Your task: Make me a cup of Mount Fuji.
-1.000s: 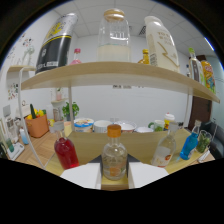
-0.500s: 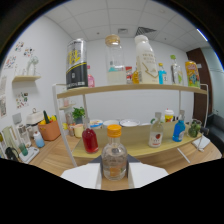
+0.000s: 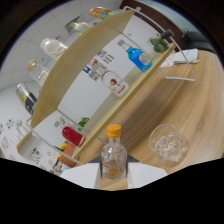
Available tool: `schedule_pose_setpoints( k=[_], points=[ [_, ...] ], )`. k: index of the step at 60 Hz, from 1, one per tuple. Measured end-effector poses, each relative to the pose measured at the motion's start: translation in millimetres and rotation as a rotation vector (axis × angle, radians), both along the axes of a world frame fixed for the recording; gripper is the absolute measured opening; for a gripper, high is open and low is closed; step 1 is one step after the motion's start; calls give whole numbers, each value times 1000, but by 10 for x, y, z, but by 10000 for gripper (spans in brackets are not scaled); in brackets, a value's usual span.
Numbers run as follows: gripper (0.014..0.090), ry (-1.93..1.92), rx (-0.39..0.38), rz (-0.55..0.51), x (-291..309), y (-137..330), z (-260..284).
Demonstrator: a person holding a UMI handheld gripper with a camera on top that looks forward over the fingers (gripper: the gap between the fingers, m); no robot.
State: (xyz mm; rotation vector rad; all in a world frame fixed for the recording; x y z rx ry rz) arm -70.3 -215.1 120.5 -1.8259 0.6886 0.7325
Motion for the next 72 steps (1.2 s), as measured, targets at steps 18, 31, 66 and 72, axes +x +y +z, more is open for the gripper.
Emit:
schedule_pose_setpoints(
  k=[18,31,66,72],
  points=[
    [351,632,-1,-78,23,119,70],
    [351,946,11,-99,45,154,101],
    [354,220,139,-27,-77,61,703],
    [353,-88,198,10,-259,28,923]
  ],
)
